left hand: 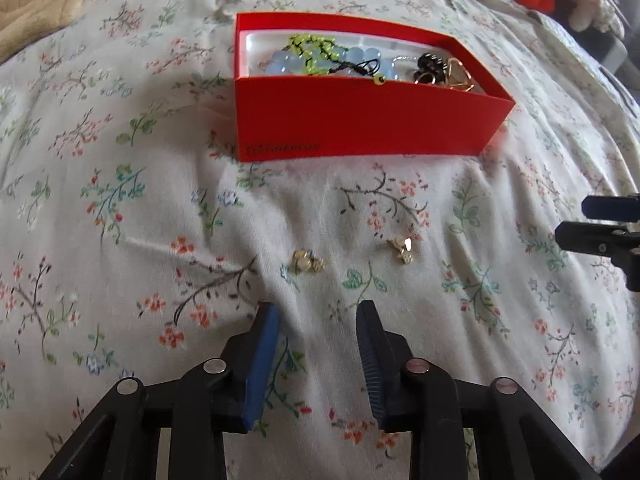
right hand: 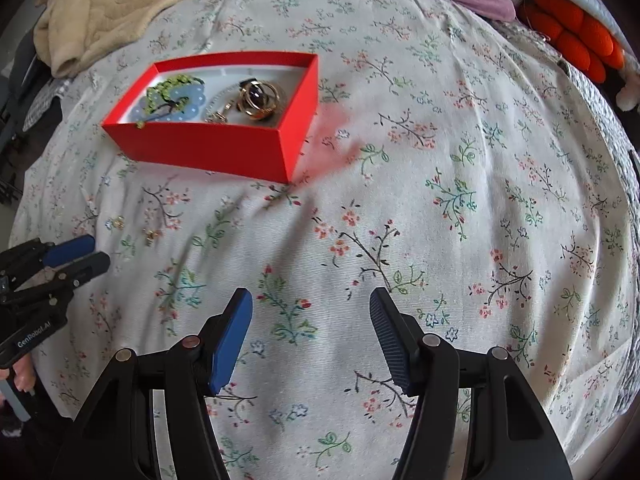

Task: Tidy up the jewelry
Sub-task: 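Move both tools back over the gold earrings, then grasp a small gold earring with the left gripper while the right grasps another earring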

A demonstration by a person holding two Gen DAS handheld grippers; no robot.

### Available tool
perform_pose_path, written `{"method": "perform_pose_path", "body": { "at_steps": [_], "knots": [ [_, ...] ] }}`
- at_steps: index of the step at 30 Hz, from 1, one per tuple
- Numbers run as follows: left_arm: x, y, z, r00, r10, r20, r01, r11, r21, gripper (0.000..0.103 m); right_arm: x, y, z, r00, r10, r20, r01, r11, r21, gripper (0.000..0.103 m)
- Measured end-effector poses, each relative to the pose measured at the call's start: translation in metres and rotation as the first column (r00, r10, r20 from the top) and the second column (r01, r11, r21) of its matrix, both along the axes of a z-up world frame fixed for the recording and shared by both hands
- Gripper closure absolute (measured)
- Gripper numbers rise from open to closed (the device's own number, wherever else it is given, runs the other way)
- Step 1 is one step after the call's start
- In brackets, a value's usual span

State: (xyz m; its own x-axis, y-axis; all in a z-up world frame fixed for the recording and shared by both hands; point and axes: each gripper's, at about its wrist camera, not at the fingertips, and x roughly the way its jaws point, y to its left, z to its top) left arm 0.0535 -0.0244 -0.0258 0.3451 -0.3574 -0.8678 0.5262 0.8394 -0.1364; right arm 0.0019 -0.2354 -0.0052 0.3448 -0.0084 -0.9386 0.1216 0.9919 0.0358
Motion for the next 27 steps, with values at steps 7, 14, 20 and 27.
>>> {"method": "perform_pose_path", "body": {
  "at_steps": [7,14,20,27],
  "knots": [
    [0.011,-0.009,-0.007,1.0,-0.01,0.011,0.01,1.0,-0.002,0.072,0.005,-0.005,-0.008,1.0,0.001,-0.013,-0.001,1.0,0.001,0.039],
    [0.014,-0.019,-0.013,0.999,-0.025,0.036,0.024,0.999,0.026,0.073,0.011,-0.002,-0.014,1.0,0.011,-0.025,-0.011,1.0,-0.003,0.039],
    [0.014,-0.025,-0.015,0.997,-0.039,0.059,0.037,0.998,0.045,0.087,0.016,-0.001,-0.015,1.0,0.006,-0.03,-0.006,1.0,-0.009,0.039],
    [0.016,-0.022,-0.013,0.998,-0.02,0.06,0.017,0.999,0.048,0.098,0.02,0.004,-0.016,1.0,0.004,-0.03,-0.004,1.0,-0.01,0.039]
  ]
}}
